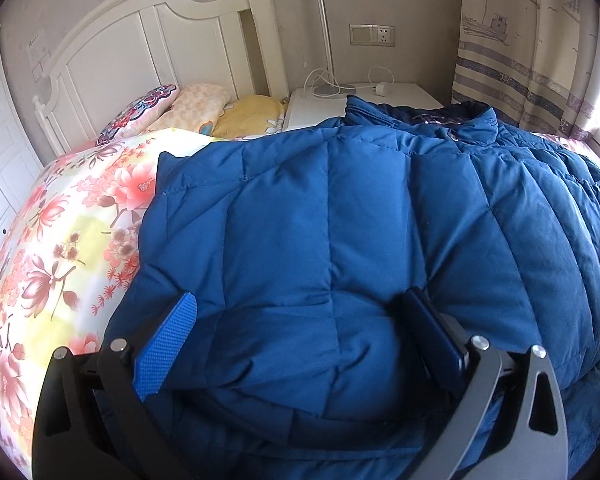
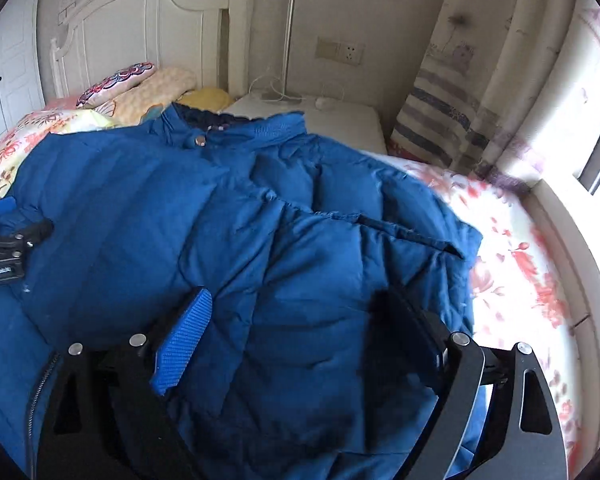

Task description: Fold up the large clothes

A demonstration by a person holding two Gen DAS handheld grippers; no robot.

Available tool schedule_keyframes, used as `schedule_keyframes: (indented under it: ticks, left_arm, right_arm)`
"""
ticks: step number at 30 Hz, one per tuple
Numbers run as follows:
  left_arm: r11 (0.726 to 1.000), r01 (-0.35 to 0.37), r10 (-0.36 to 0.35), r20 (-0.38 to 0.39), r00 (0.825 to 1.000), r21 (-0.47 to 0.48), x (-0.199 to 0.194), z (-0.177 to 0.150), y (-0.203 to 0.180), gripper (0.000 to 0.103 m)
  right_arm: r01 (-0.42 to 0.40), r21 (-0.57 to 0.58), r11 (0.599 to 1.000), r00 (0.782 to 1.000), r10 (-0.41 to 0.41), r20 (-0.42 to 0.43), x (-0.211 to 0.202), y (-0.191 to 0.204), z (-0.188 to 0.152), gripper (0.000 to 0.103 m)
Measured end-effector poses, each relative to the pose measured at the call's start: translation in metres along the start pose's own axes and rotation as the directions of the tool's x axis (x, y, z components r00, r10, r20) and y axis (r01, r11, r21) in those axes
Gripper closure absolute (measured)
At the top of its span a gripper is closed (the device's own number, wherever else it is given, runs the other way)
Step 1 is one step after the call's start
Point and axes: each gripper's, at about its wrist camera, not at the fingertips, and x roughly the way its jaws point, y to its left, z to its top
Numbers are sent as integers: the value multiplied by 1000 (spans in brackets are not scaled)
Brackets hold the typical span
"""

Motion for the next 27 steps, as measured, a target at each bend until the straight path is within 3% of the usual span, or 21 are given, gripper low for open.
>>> schedule_keyframes:
  ticks: [3,6,10,13,15,17,20,22,25,27]
  left_arm:
    - [1000,0,0,0,1000,0,0,0,0,2]
    - [1000,0,0,0,1000,0,0,0,0,2]
    - [1000,0,0,0,1000,-1,0,0,0,2]
    - [1000,-2,2,3,1000,-1,0,0,0,2]
    - [1000,0,0,4,1000,-3,0,-1,0,2]
    - [1000,-2,2,3,1000,-2,1,-1,0,2]
    - [1000,0,0,5,1000,-4,1,-1,0,2]
    - [1000,-6,6,6,1000,-1,0,-1,0,2]
    - [1000,-12,12,12,1000,-3,-2,-1,0,2]
    - [998,-61,62,10,998,-26,-14,-5,2,2]
  right_arm:
    - [49,108,993,998,-54,44,-14,-26,-3,17]
    - [18,81,997,997,-11,-79,18,-30,-15,16]
    - [6,104,995,996,3,-87,19,-32,-13,16]
    - [99,122,988,995,-98,-13,-11,-25,-14,15]
    - [77,106,991,994,-84,65,-40,-11,-14,15]
    - [1,43,999,997,-5,81,-56,15,-17,15]
    - [-41,-116,992,999,40,-11,-45,57,-33,15]
    - [-22,-186,982,996,5,-92,-22,75,-49,11]
    - [-29,-167,985,995,12,-96,-24,74,-47,10]
    - [-20,-157,987,995,4,-100,-33,72,-50,10]
